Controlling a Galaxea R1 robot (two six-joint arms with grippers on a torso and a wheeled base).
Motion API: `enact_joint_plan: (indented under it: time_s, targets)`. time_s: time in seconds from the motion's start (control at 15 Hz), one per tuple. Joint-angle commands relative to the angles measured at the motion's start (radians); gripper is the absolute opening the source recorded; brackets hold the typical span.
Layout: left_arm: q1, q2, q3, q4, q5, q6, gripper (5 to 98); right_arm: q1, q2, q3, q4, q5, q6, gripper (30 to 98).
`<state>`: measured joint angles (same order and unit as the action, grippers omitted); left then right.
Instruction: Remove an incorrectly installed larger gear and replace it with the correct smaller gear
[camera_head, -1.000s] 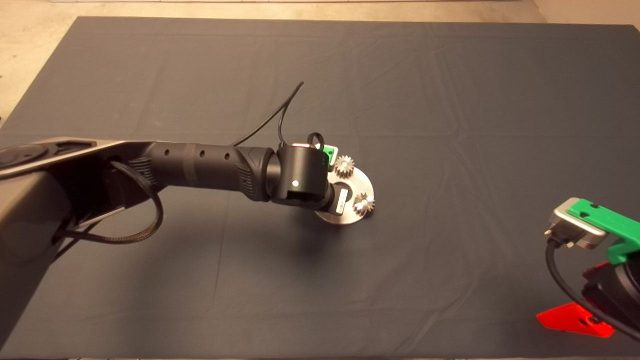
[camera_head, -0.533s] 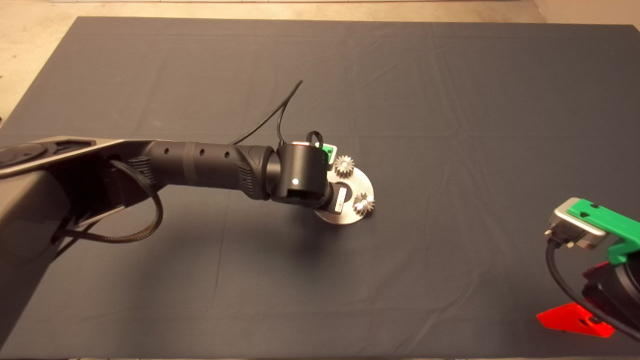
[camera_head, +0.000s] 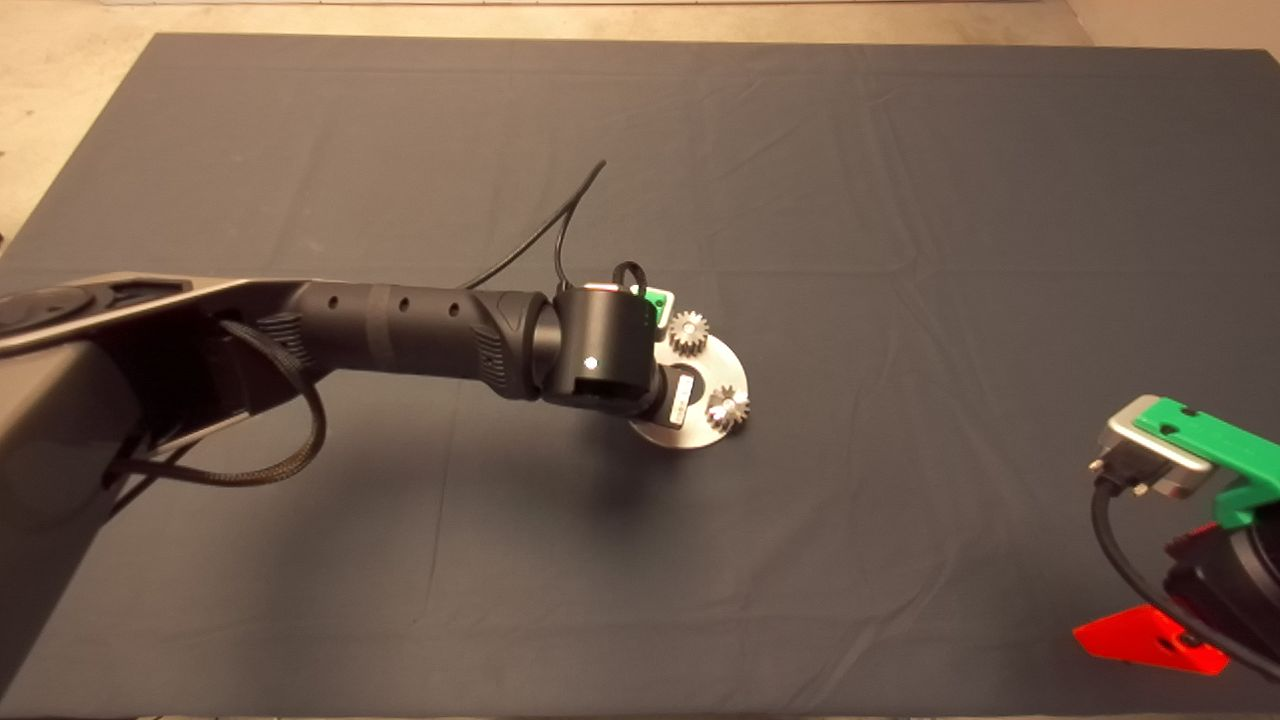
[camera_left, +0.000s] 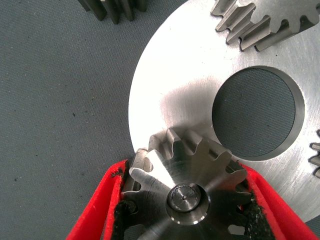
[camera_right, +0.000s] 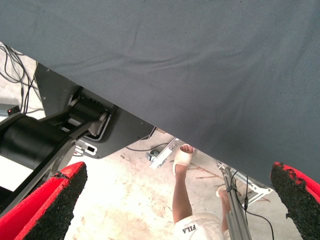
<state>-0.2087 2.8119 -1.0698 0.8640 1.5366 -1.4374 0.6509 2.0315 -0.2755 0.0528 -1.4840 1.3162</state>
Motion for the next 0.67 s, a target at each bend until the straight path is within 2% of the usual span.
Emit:
enact_joint_plan:
  time_s: [0.0,0.27,0.4,0.6]
  targets:
    - [-0.017,0.007,0.004,0.004,0.122,0.006,45.0,0.01,0.003,0.004,0.035,0.004,-0.003,96.8]
    - [-0.029,0.013,0.008,0.001,0.122,0.023,43.3,0.01,0.003,0.004,0.036,0.004,-0.003,96.8]
    - [-0.065,0.004,0.004,-0.029,0.122,0.015,43.2,0.01,0.003,0.004,0.036,0.003,-0.003,96.8]
    - [-0.146,0.004,0.002,-0.079,0.122,0.014,43.0,0.01,0.003,0.004,0.035,0.004,-0.003,96.8]
